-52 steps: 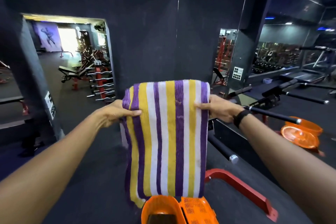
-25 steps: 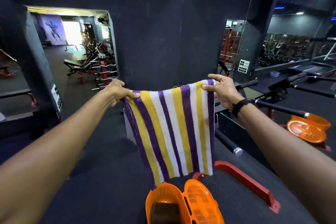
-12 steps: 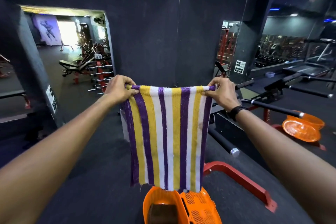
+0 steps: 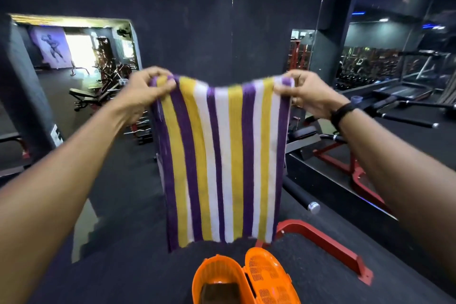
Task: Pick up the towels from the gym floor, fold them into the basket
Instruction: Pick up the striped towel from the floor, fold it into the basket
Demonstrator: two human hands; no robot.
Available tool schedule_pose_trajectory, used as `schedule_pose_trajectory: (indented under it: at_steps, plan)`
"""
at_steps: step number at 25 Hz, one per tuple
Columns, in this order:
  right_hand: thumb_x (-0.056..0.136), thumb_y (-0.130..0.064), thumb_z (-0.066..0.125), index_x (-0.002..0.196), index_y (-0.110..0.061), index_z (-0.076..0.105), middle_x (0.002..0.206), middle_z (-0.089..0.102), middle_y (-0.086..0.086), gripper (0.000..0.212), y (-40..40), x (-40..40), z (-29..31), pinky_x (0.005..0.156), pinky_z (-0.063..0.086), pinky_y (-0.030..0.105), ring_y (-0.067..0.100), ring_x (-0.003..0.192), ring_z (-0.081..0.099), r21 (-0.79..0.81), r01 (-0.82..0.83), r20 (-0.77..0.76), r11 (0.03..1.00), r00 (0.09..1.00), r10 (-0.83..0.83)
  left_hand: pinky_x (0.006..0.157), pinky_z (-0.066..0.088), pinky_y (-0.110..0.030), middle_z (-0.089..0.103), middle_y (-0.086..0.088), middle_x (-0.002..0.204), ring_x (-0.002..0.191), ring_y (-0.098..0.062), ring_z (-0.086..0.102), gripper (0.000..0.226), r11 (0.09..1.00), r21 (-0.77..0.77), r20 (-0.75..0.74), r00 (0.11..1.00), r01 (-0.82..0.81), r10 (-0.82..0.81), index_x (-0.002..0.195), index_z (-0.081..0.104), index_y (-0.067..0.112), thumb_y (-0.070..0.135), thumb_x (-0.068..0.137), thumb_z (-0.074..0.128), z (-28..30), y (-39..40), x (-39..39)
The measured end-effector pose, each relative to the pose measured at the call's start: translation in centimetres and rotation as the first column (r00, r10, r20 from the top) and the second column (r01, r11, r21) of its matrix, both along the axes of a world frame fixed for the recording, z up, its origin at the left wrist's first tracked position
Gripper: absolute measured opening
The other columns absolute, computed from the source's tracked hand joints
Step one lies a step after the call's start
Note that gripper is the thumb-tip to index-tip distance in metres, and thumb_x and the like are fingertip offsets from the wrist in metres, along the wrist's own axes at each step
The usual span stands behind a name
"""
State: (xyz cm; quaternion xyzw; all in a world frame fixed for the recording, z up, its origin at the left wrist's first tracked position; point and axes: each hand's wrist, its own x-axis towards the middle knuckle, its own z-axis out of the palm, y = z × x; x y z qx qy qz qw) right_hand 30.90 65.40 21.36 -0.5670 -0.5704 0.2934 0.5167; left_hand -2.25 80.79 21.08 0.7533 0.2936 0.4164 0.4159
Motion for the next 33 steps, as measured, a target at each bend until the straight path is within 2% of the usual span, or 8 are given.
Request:
schedule_pose_trajectory:
  at_steps: [4, 8, 11, 17, 20, 25, 30, 33]
  plan:
    - [0.062, -0.038, 0.086, 0.130, -0.014, 0.052, 0.127, 0.064, 0.003, 0.079, 0.6, 0.4, -5.1, 0.093, 0.053, 0.039, 0.016, 0.111, 0.064, -0.332, -0.030, 0.046, 0.943, 0.998, 0.049, 0.107, 0.038, -0.040, 0.063, 0.005, 0.127, 0.119, -0.013, 0.057, 0.103, 0.954, -0.275, -0.213, 0.959, 0.122, -0.184, 0.130, 0.054, 0.024, 0.061, 0.040, 0.088, -4.9, -0.8, -0.2]
    - [0.080, -0.025, 0.073, 0.118, -0.014, 0.059, 0.092, 0.076, 0.000, 0.042, 0.3, -1.0, -9.0, 0.066, 0.057, 0.022, 0.010, 0.081, 0.072, -0.302, -0.045, -0.282, 0.952, 0.958, -0.044, 0.072, 0.060, -0.031, 0.076, -0.004, 0.086, 0.074, -0.015, 0.072, 0.042, 0.828, -0.560, 0.008, 0.999, 0.042, -0.044, 0.103, 0.070, 0.013, 0.040, 0.072, 0.079, -8.5, -1.3, -0.3]
    - [0.069, -0.039, 0.084, 0.146, -0.013, 0.028, 0.100, 0.074, 0.006, 0.099, 1.4, -1.1, -8.5, 0.064, 0.058, 0.026, 0.013, 0.085, 0.072, -0.296, 0.016, -0.422, 0.955, 0.895, -0.146, 0.054, 0.057, -0.027, 0.072, -0.006, 0.064, 0.053, -0.018, 0.068, 0.030, 0.663, -0.746, 0.127, 0.991, 0.062, 0.050, 0.074, 0.072, 0.013, 0.032, 0.091, 0.056, -7.2, -1.5, 0.3]
    - [0.095, -0.026, 0.058, 0.091, -0.013, 0.066, 0.070, 0.073, -0.003, 0.016, 1.4, -2.7, -8.4, 0.060, 0.055, 0.022, 0.008, 0.061, 0.068, -0.275, 0.102, -0.384, 0.956, 0.900, -0.206, 0.044, 0.054, -0.027, 0.063, -0.001, 0.049, 0.040, -0.017, 0.061, 0.029, 0.599, -0.800, 0.119, 0.966, -0.044, 0.230, 0.070, 0.057, 0.017, 0.034, 0.094, 0.052, -8.3, -1.3, 0.2]
    - [0.091, -0.011, 0.062, 0.104, -0.007, 0.063, 0.077, 0.074, 0.001, 0.013, 1.2, -3.0, -8.2, 0.061, 0.058, 0.024, 0.010, 0.065, 0.069, -0.205, 0.089, -0.377, 0.975, 0.912, -0.162, 0.065, 0.060, -0.034, 0.072, -0.007, 0.074, 0.058, -0.016, 0.070, 0.018, 0.719, -0.693, 0.201, 0.970, 0.045, 0.133, 0.085, 0.067, 0.013, 0.028, 0.080, 0.074, -8.3, -1.8, -0.2]
    - [0.068, 0.017, 0.073, 0.129, -0.026, 0.033, 0.101, 0.068, 0.014, 0.085, 0.9, -2.5, -7.9, 0.084, 0.057, 0.039, 0.023, 0.088, 0.068, 0.005, 0.114, -0.251, 0.993, 0.962, -0.109, 0.101, 0.046, -0.043, 0.045, -0.005, 0.143, 0.126, -0.022, 0.049, 0.134, 0.936, -0.255, -0.099, 0.970, -0.242, 0.223, 0.151, 0.017, 0.024, 0.010, 0.043, 0.095, -8.8, -1.8, -0.4]
    - [0.064, -0.016, 0.088, 0.088, -0.010, 0.074, 0.092, 0.073, 0.011, 0.029, 1.1, -1.9, -8.7, 0.082, 0.056, 0.049, 0.030, 0.085, 0.068, 0.084, 0.275, 0.346, 0.958, 0.893, -0.287, 0.085, 0.050, -0.037, 0.069, -0.002, 0.099, 0.101, -0.024, 0.062, 0.024, 0.944, 0.094, -0.336, 0.883, -0.316, 0.329, 0.090, 0.073, 0.024, 0.026, 0.068, 0.084, -9.2, -0.8, -1.0]
    - [0.068, -0.017, 0.085, 0.083, -0.001, 0.069, 0.087, 0.069, 0.012, 0.027, 0.4, -2.0, -8.1, 0.077, 0.051, 0.040, 0.022, 0.078, 0.061, 0.022, 0.132, 0.325, 0.991, 0.937, -0.132, 0.086, 0.044, -0.036, 0.056, 0.001, 0.097, 0.095, -0.012, 0.049, 0.033, 0.961, 0.220, -0.481, 0.839, -0.167, 0.256, 0.082, 0.068, 0.021, 0.048, 0.066, 0.080, -8.3, -0.9, -2.0]
